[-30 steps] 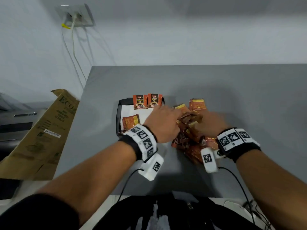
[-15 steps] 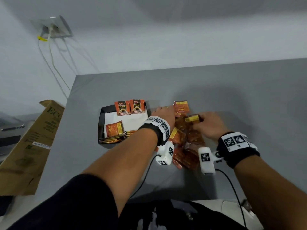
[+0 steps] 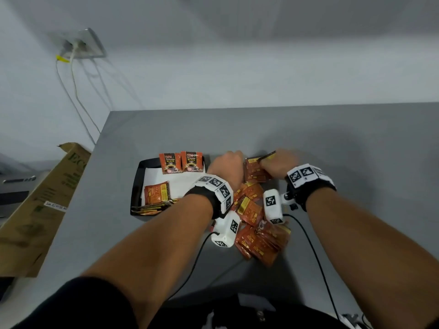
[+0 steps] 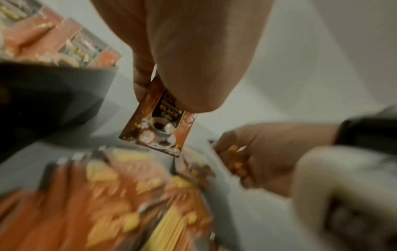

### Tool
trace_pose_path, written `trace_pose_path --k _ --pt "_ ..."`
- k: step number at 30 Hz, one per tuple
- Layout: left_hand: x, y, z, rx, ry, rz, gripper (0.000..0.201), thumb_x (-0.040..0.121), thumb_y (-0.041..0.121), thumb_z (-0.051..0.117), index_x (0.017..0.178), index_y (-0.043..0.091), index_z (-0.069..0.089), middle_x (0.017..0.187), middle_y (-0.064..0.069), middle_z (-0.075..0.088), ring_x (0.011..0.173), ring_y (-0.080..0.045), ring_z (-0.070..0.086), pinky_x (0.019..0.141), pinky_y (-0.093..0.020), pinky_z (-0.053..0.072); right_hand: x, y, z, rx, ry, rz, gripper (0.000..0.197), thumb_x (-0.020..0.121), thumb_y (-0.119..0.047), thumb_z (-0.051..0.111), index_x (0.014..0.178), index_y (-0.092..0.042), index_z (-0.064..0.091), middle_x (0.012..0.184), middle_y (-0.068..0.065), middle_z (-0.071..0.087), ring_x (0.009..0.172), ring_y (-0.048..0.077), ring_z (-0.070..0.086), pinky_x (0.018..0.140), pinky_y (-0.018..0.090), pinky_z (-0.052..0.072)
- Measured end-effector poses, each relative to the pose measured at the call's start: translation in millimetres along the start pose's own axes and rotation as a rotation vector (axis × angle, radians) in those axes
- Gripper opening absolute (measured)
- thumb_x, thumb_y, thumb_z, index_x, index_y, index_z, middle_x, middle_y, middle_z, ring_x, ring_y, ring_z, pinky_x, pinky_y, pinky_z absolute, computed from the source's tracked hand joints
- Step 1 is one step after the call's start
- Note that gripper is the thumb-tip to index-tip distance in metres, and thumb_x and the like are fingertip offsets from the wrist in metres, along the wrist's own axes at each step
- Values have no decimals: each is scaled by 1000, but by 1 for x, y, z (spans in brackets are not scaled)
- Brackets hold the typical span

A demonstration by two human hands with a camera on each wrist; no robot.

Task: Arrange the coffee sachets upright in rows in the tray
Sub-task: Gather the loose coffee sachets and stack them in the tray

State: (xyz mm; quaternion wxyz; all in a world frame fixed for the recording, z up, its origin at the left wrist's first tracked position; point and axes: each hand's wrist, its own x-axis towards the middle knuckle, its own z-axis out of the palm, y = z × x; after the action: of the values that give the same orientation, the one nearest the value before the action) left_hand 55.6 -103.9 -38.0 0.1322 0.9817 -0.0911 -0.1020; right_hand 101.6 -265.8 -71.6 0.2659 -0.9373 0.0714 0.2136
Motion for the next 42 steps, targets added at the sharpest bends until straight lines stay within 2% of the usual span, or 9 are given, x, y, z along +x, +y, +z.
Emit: trace_pose_path --k 7,12,17,22,25,28,32,36,42 --pt "4 -1 -14 1 -202 -23 24 89 14 53 111 4 59 110 -16 62 101 -33 60 85 -41 54 26 -16 29 -203 14 14 30 82 -32 68 107 -16 68 107 9 71 89 27 68 70 25 44" --pt "5 9 10 117 -253 -133 23 91 26 63 104 7 66 104 -10 67 98 -28 68 79 -35 58 28 -6 30 -84 34 29 33 83 -26 73 108 -7 62 102 11 67 92 29 66 73 29 46" --pt "8 10 26 249 -278 -171 42 99 27 52 135 6 47 137 -14 47 131 -31 40 104 -39 39 25 8 21 214 35 -3 26 74 -36 75 85 -12 70 82 6 73 76 23 70 74 35 58" --pt "7 -1 35 122 -289 -211 48 95 29 56 137 12 44 137 -15 45 129 -35 42 100 -48 45 19 3 37 29 12 18 36 76 -41 78 82 -8 64 79 1 66 72 20 65 63 28 50" --pt "4 -2 33 122 -292 -176 46 93 27 62 135 13 48 135 -14 47 129 -34 42 100 -47 45 19 3 53 -147 51 8 53 78 -49 77 104 -6 60 95 5 61 83 22 61 69 30 47" --pt "4 -2 26 61 -234 -147 35 92 18 64 125 11 53 124 -13 55 113 -31 56 91 -42 52 21 -2 52 -302 63 -13 61 80 -55 73 116 -7 64 117 11 67 107 28 65 89 35 52" --pt "5 -4 6 -205 -134 -120 28 90 7 63 112 13 46 92 -5 63 76 -20 62 69 -35 58 18 -2 37 -224 57 -33 25 98 -18 55 120 -6 56 124 14 63 112 31 62 90 32 44" --pt "-6 -8 -23 -166 -124 -17 22 97 21 56 106 3 64 96 -8 69 81 -22 65 65 -26 50 9 17 25 -51 67 -127 22 80 -35 71 91 -19 61 82 -3 66 69 15 63 59 22 41" --pt "-36 4 -1 -98 -382 132 26 101 36 49 104 12 58 97 -5 64 87 -19 64 74 -32 53 -33 30 -4 21 -19 -163 34 81 -38 75 57 -19 59 55 -7 61 54 8 58 53 23 36"
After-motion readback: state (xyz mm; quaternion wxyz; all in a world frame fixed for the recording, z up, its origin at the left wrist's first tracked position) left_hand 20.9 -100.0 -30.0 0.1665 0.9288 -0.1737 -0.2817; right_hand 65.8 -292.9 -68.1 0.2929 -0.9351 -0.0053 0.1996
